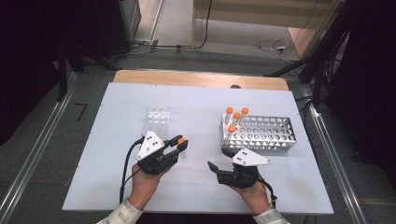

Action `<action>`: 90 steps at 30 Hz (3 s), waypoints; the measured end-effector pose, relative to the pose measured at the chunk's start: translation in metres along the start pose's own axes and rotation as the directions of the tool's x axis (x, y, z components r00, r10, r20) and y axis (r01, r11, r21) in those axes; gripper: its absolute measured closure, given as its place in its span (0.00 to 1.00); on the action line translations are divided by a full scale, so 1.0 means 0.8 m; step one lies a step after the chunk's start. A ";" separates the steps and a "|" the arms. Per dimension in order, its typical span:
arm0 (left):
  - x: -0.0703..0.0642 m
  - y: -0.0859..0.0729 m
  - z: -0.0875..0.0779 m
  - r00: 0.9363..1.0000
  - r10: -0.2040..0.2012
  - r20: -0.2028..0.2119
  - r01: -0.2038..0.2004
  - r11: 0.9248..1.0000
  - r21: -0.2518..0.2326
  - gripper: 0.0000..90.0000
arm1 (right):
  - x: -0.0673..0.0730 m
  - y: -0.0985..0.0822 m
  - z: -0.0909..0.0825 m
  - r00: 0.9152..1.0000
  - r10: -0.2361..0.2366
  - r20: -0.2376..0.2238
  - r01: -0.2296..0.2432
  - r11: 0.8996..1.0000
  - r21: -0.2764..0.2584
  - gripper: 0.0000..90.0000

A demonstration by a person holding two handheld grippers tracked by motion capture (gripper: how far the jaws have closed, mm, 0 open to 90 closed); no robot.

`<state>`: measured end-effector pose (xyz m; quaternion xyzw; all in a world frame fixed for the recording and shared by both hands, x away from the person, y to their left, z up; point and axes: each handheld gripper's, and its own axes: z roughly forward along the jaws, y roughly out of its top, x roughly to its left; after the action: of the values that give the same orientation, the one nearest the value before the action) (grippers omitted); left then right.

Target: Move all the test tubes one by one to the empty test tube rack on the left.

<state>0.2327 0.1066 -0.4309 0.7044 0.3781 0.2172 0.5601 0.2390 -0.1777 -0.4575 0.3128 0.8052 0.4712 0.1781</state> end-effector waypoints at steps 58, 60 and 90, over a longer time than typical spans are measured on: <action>0.075 0.013 0.000 0.968 0.024 -0.249 -0.022 1.000 0.010 0.77 | -0.027 -0.027 -0.034 0.996 0.059 0.070 -0.059 0.998 -0.008 0.36; 0.075 0.008 0.003 0.968 0.022 -0.249 -0.018 1.000 0.018 0.77 | -0.027 -0.028 -0.033 0.996 0.058 0.068 -0.058 0.998 -0.007 0.36; 0.059 -0.011 -0.017 0.962 -0.094 -0.258 0.090 0.996 -0.027 0.19 | -0.034 -0.028 -0.030 0.992 0.076 0.103 -0.075 0.997 -0.020 0.36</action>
<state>0.2496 0.1526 -0.4408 0.6473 0.4788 0.2839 0.5207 0.2374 -0.2194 -0.4655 0.3655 0.7787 0.4673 0.2041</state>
